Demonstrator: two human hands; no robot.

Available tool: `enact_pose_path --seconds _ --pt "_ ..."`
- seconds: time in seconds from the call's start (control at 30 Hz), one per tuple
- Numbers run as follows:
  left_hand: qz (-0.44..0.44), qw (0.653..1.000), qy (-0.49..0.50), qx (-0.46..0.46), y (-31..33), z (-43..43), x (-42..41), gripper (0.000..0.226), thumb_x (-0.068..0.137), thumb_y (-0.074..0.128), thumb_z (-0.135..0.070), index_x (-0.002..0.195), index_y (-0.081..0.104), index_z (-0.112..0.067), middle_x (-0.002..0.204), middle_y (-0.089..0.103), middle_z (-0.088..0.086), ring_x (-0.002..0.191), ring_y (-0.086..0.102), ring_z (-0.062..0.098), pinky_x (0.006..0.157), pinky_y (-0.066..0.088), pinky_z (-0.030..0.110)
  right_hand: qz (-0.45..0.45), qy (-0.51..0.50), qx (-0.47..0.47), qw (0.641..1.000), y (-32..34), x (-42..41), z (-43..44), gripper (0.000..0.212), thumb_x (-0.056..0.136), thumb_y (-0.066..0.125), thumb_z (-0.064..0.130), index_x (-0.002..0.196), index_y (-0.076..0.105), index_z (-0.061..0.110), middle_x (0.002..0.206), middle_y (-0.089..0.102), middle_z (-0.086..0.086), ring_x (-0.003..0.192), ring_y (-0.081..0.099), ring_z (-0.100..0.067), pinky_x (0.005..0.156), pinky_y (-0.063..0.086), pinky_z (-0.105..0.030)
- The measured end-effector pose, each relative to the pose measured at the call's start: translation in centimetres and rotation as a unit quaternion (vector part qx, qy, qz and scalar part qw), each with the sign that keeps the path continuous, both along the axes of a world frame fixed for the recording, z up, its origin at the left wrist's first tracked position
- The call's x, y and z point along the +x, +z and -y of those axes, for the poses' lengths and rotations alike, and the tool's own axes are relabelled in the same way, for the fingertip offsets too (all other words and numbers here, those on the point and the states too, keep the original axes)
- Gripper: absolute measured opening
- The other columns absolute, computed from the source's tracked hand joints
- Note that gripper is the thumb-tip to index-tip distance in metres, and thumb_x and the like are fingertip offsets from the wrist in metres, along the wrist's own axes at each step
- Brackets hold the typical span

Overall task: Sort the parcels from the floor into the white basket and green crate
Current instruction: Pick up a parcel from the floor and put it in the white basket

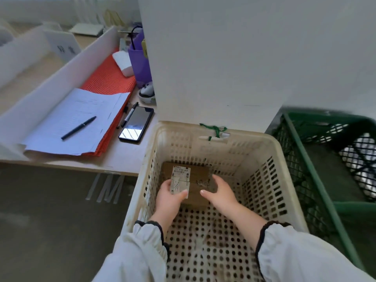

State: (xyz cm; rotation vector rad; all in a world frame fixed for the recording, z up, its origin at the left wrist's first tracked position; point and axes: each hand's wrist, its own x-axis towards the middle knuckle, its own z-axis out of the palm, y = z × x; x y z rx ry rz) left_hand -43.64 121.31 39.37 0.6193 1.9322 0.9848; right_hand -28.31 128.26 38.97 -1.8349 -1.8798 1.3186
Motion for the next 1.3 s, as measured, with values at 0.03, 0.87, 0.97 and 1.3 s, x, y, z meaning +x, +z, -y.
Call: enact_pose_path --seconds 0.03,0.87,0.97,1.3 --pt "-0.07 0.996 -0.059 0.005 1.1 0.6 -0.1 0.076 0.078 0.076 -0.025 0.143 0.036 -0.02 0.138 0.049 0.0 0.114 0.048 0.008 0.094 0.038 0.024 0.023 0.025 0.022 0.999 1.3 0.1 0.6 0.083 0.081 0.069 0.043 0.148 0.024 0.027 0.154 0.027 0.001 0.139 0.031 -0.019 0.11 0.03 -0.032" --pt "-0.395 0.899 -0.183 -0.047 16.5 23.3 1.5 0.066 0.083 0.065 -0.041 0.142 0.037 -0.03 0.145 0.038 -0.009 0.131 0.036 0.014 0.106 0.037 0.03 0.139 0.384 0.155 0.899 18.9 3.0 17.2 0.076 0.087 0.06 0.045 0.149 0.021 0.026 0.156 0.021 0.002 0.141 0.024 -0.02 0.112 0.032 -0.035" --pt "-0.395 0.911 -0.103 -0.057 16.4 29.4 2.0 0.062 0.083 0.065 -0.043 0.139 0.042 -0.03 0.141 0.043 -0.012 0.128 0.04 0.011 0.105 0.038 0.027 0.125 0.444 0.176 0.87 19.4 1.3 20.6 0.073 0.087 0.061 0.043 0.148 0.025 0.025 0.154 0.025 0.002 0.139 0.029 -0.018 0.111 0.034 -0.034" --pt "-0.351 0.896 0.151 -0.227 16.1 58.5 5.9 0.05 0.086 0.058 -0.047 0.132 0.052 -0.029 0.142 0.045 -0.006 0.13 0.04 0.016 0.106 0.035 0.028 0.09 0.662 0.218 0.711 18.5 -4.6 40.8 0.062 0.086 0.051 0.029 0.145 0.031 0.024 0.147 0.035 0.002 0.13 0.041 -0.02 0.102 0.038 -0.028"
